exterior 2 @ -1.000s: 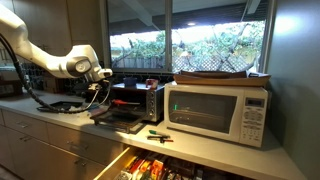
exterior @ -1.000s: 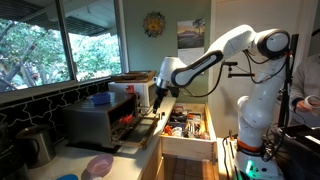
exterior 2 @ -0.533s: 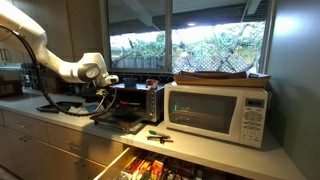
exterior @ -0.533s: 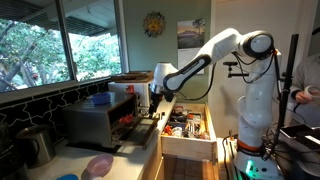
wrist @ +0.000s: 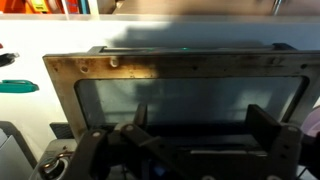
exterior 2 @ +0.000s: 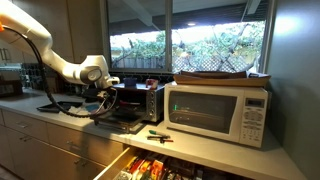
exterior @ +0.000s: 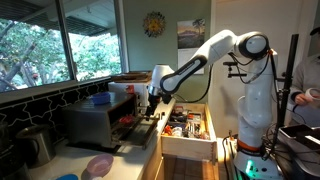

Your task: Push the tray of the grey microwave inside

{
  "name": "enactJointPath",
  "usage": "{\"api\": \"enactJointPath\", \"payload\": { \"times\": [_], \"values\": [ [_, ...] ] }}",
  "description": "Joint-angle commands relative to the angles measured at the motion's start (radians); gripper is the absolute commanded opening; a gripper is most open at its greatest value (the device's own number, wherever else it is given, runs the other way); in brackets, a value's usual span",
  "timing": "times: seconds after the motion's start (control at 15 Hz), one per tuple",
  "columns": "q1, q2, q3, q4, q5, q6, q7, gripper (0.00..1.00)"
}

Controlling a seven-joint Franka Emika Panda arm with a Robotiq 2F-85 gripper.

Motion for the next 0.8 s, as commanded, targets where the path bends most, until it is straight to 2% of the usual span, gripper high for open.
{"api": "enactJointPath", "payload": {
  "times": [0.0, 0.2, 0.4, 0.73],
  "values": [
    [0.015, 0.076, -0.005, 0.023, 0.108, 0.069, -0.067, 1.0],
    [0.01, 0.122, 0.0, 0.047, 0.138, 0.15, -0.091, 1.0],
    [0.007, 0.178, 0.009, 0.088, 0.105, 0.246, -0.095, 1.0],
    [0.012, 0.278, 0.025, 0.186, 0.04, 0.318, -0.072, 1.0]
  ]
}}
